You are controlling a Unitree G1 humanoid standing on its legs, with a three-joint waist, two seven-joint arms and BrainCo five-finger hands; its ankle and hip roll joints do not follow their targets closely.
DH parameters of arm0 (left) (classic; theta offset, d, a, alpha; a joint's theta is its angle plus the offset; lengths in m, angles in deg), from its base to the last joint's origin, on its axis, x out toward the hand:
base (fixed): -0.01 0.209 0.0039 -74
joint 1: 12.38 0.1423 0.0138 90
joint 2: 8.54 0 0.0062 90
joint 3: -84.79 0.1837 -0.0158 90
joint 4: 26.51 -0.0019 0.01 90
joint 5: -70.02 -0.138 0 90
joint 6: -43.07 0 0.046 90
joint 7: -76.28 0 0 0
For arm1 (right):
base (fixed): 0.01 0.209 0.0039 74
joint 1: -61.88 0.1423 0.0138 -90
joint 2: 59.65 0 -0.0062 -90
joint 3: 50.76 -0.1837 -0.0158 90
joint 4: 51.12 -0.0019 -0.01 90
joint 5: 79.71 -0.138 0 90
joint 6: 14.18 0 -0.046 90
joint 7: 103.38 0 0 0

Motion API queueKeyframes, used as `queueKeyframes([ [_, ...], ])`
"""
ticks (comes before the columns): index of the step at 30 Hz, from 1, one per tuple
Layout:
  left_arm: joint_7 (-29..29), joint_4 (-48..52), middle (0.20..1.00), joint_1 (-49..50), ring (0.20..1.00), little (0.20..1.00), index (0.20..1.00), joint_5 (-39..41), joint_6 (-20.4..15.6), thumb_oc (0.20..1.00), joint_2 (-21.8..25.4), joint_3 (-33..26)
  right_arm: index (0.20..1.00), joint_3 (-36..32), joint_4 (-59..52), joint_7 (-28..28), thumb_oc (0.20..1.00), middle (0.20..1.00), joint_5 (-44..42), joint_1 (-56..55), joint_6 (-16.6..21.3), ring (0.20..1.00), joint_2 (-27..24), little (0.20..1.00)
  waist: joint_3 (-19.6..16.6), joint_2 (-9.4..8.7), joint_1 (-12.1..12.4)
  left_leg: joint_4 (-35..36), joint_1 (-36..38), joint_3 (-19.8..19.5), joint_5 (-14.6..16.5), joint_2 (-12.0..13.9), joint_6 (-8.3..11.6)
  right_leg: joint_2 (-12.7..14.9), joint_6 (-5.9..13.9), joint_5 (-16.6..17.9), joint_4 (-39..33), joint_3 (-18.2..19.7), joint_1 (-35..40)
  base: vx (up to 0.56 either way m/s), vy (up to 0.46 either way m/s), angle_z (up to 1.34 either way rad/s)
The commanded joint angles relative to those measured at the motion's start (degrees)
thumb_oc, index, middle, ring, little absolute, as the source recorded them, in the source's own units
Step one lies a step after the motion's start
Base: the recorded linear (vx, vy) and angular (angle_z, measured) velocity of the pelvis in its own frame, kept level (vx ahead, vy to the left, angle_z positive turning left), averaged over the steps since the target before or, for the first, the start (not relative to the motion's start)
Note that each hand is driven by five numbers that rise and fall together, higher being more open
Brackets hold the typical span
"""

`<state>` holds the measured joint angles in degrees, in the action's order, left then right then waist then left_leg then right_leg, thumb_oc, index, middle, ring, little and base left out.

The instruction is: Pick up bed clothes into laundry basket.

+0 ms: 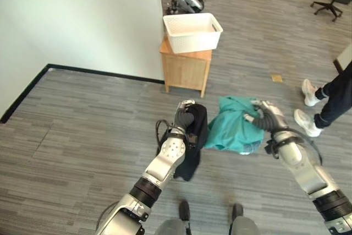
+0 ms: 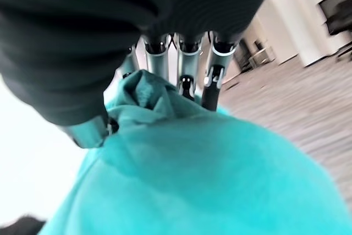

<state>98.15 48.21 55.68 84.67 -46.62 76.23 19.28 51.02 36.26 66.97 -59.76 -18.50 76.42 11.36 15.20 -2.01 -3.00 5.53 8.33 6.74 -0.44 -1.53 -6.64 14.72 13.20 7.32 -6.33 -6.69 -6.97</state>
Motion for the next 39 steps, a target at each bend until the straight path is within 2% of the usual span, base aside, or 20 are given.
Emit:
queueKeyframes([
  [1, -2.0, 4.4, 0.200, -3.7, 0.200, 0.200, 0.200, -3.2, -4.3, 0.200, -4.2, 1.1, 0.200, -4.4, -3.8, -2.6, 0.200, 0.200, 0.4, 1.2, 0.4, 0.200, -3.0, 0.200, -0.8, -0.37, -3.1, -0.5, 8.6, 5.8, 13.2, 7.9, 11.44, -1.3, 1.72, -1.5, 2.2, -0.3, -5.4, 0.49, -0.123, 0.53],
  [3, -2.3, 3.8, 0.200, -4.1, 0.200, 0.200, 0.200, -3.2, -4.5, 0.200, -4.8, 2.4, 0.200, -5.5, -4.1, -2.6, 0.200, 0.200, 1.0, -1.9, 0.1, 0.200, -3.2, 0.200, -2.1, -1.43, -5.5, -0.5, 11.9, 2.8, 15.3, 6.5, 11.71, -2.6, 1.35, 0.0, 2.3, 3.7, -3.7, 0.50, -0.171, 0.52],
  [7, -2.7, 3.6, 0.200, -4.4, 0.200, 0.200, 0.200, -3.8, -4.4, 0.200, -5.7, 3.4, 0.200, -6.2, -3.4, -2.6, 0.200, 0.200, 2.0, -2.9, 0.0, 0.200, -4.6, 0.200, -3.6, -0.47, -6.8, -6.2, 14.2, 1.8, 14.9, 8.6, 12.65, -3.7, 0.69, 0.9, 1.3, 3.2, 0.5, 0.39, -0.212, 0.96],
  [10, -3.1, 4.4, 0.200, -5.7, 0.200, 0.200, 0.200, -1.7, -4.2, 0.200, -6.9, 4.7, 0.200, -7.1, -3.2, -2.8, 0.200, 0.200, 1.2, -2.5, 0.2, 0.200, -7.1, 0.200, -1.4, -0.77, -4.8, -38.0, -2.1, 0.7, 3.5, 14.1, 15.50, -5.7, -3.77, -1.4, 1.3, 1.0, 7.3, 0.26, -0.314, 0.28],
  [11, -2.5, 5.1, 0.200, -7.1, 0.200, 0.200, 0.200, -1.5, -4.0, 0.200, -7.4, 5.1, 0.200, -6.9, -3.7, -3.4, 0.200, 0.200, 0.9, -2.2, 0.5, 0.200, -8.8, 0.200, 1.2, -1.56, -1.3, -47.5, -10.7, -4.3, 4.6, 10.1, 13.95, -7.0, -6.28, -4.0, 1.3, 2.9, 11.4, 0.39, -0.362, 0.19],
  [14, -2.0, 4.9, 0.200, -8.2, 0.200, 0.200, 0.200, -0.8, -4.0, 0.200, -7.7, 6.2, 0.200, -6.5, -3.8, -3.6, 0.200, 0.200, -0.2, -2.2, 0.8, 0.200, -8.8, 0.200, 2.1, -2.87, 0.6, -44.3, -16.8, -4.4, 4.7, 10.9, 13.46, -7.3, -6.87, -6.0, 1.3, 4.3, 13.9, 0.31, -0.122, -0.30],
  [16, -1.9, 4.4, 0.200, -8.5, 0.200, 0.200, 0.200, -1.0, -3.9, 0.200, -7.7, 6.3, 0.200, -7.0, -3.8, -3.6, 0.200, 0.200, -1.2, -2.5, 1.3, 0.200, -9.0, 0.200, 1.6, -1.95, 1.7, -29.7, -15.7, -2.7, 5.4, 12.0, 12.53, -8.5, -6.87, -9.1, 1.3, 4.4, 16.0, 0.39, 0.043, -0.21],
  [19, -2.2, 4.7, 0.200, -6.3, 0.200, 0.200, 0.200, -1.9, -4.1, 0.200, -6.7, 5.7, 0.200, -8.2, -3.5, -4.5, 0.200, 0.200, -0.8, -1.9, 2.2, 0.200, -10.7, 0.200, 0.3, 0.17, 4.1, -7.2, -15.1, -0.8, -2.7, 9.1, 12.52, -11.6, -7.43, -12.9, 1.3, 5.4, 19.5, 0.52, 0.059, -0.04],
  [20, -2.3, 4.8, 0.200, -5.5, 0.200, 0.200, 0.200, -2.0, -4.2, 0.200, -6.3, 5.7, 0.200, -9.5, -3.3, -5.3, 0.200, 0.200, -0.8, -1.6, 2.2, 0.200, -11.8, 0.200, 0.2, 0.36, 4.6, -3.7, -16.5, 1.3, -3.9, 8.5, 12.79, -12.9, -7.96, -14.1, 1.3, 5.6, 21.1, 0.50, -0.013, -0.11],
  [24, -2.8, 5.2, 0.200, -4.3, 0.200, 0.200, 0.200, -2.6, -4.4, 0.200, -5.5, 6.6, 0.200, -14.3, -0.5, -8.8, 0.200, 0.200, -2.0, 0.3, 1.4, 0.200, -15.3, 0.200, -0.6, 0.28, 6.2, -0.7, -20.4, 11.8, -5.0, 7.3, 12.21, -16.9, -9.77, -17.4, 1.3, 6.5, 25.4, 0.45, -0.037, -0.05],
  [25, -3.3, 5.4, 0.200, -3.4, 0.200, 0.200, 0.200, -2.5, -4.1, 0.200, -5.5, 6.5, 0.200, -15.1, 0.9, -9.4, 0.200, 0.200, -2.2, 0.9, 1.0, 0.200, -16.1, 0.200, -1.8, 0.33, 6.1, -0.5, -18.7, 14.5, -3.6, 7.6, 10.72, -17.6, -9.94, -17.6, 1.3, 6.0, 26.1, 0.64, -0.028, 0.15],
  [26, -3.7, 5.5, 0.200, -2.1, 0.200, 0.200, 0.200, -1.5, -4.2, 0.200, -5.2, 7.3, 0.200, -15.4, 4.0, -11.2, 0.200, 0.200, -2.4, 3.2, 0.1, 0.200, -17.3, 0.200, -3.5, -0.05, 7.5, -0.5, -17.6, 15.1, -4.5, 6.7, 8.71, -18.7, -10.52, -17.9, 1.3, 6.9, 28.8, 0.49, -0.023, 0.15],
  [27, -3.7, 5.5, 0.200, -2.1, 0.200, 0.200, 0.200, -1.5, -4.3, 0.200, -5.1, 7.3, 0.200, -15.0, 4.4, -11.3, 0.200, 0.200, -2.5, 3.7, 0.2, 0.200, -17.4, 0.200, -3.4, -0.14, 7.6, -0.5, -17.4, 15.3, -4.3, 6.7, 8.67, -18.6, -10.48, -17.9, 1.3, 7.1, 28.9, 0.51, -0.056, -0.01],
  [29, -3.9, 5.3, 0.200, -1.5, 0.200, 0.200, 0.200, -0.9, -4.8, 0.200, -4.2, 8.5, 0.200, -10.7, 9.6, -12.2, 0.200, 0.200, -2.4, 9.5, -0.2, 0.200, -17.3, 0.200, -3.9, -2.64, 10.8, -0.5, -14.4, 14.8, -3.4, 5.2, 7.23, -19.7, -7.70, -17.0, 9.4, 5.7, 28.8, 0.45, -0.128, -0.50],
  [30, -2.8, 5.4, 0.200, -1.5, 0.200, 0.200, 0.200, -0.1, -5.1, 0.200, -3.6, 8.6, 0.200, -8.2, 11.4, -12.6, 0.200, 0.200, -1.9, 13.7, -0.9, 0.200, -17.9, 0.200, -3.5, -3.29, 11.8, -0.5, -12.2, 15.6, -3.6, 5.2, 6.44, -19.3, -3.88, -13.7, 15.5, 4.2, 26.8, 0.56, -0.137, -0.85],
  [31, -2.8, 4.3, 0.200, -2.1, 0.200, 0.200, 0.200, 0.3, -5.0, 0.200, -3.0, 8.8, 0.200, -4.0, 14.6, -11.9, 0.200, 0.200, -1.7, 21.0, -1.9, 0.200, -17.7, 0.200, -2.1, -2.34, 12.1, -0.5, -8.6, 15.5, -4.5, 6.4, 6.25, -15.4, 1.66, -8.0, 28.0, -0.7, 20.9, 0.43, -0.078, -0.87],
  [33, -2.9, 3.7, 0.200, -3.3, 0.200, 0.200, 0.200, 0.2, -5.0, 0.200, -2.9, 8.9, 0.200, -2.9, 15.9, -11.9, 0.200, 0.200, -1.1, 24.5, -2.5, 0.200, -18.7, 0.200, -2.0, -1.51, 11.4, -0.5, -7.5, 14.9, -4.2, 7.5, 6.76, -14.8, 1.80, -6.7, 32.7, -2.3, 18.0, 0.19, -0.009, -0.40],
  [35, -2.7, 2.8, 0.200, -3.9, 0.200, 0.200, 0.200, -0.1, -5.0, 0.200, -3.1, 8.6, 0.200, -1.5, 17.0, -11.8, 0.200, 0.200, 0.3, 28.9, -3.5, 0.200, -20.4, 0.200, -1.7, -0.51, 9.0, -0.5, -5.0, 13.4, -2.4, 8.3, 7.27, -11.2, 1.51, -7.3, 37.4, -5.1, 12.4, 0.16, -0.001, 0.50],
  [37, -2.8, 0.8, 0.200, -5.0, 0.200, 0.200, 0.200, -0.4, -5.1, 0.200, -3.9, 8.2, 0.200, -0.4, 18.6, -12.5, 0.200, 0.200, 1.2, 34.1, -4.2, 0.200, -22.9, 0.200, -1.8, -0.53, 7.4, -0.5, -3.8, 12.0, -0.3, 8.9, 8.46, -5.3, -1.02, -9.0, 32.5, -7.0, 9.6, 0.20, -0.141, 0.65],
  [39, -3.5, 0.0, 0.200, -5.3, 0.200, 0.200, 0.200, -0.6, -5.6, 0.200, -4.5, 8.7, 0.200, 1.3, 21.3, -13.3, 0.200, 0.200, 0.5, 38.3, -4.6, 0.200, -26.2, 0.200, -2.5, -1.04, 6.3, -0.5, -3.5, 9.1, 1.3, 8.4, 9.20, -3.3, -2.72, -10.1, 25.8, -5.3, 8.8, 0.23, -0.174, 0.80],
])
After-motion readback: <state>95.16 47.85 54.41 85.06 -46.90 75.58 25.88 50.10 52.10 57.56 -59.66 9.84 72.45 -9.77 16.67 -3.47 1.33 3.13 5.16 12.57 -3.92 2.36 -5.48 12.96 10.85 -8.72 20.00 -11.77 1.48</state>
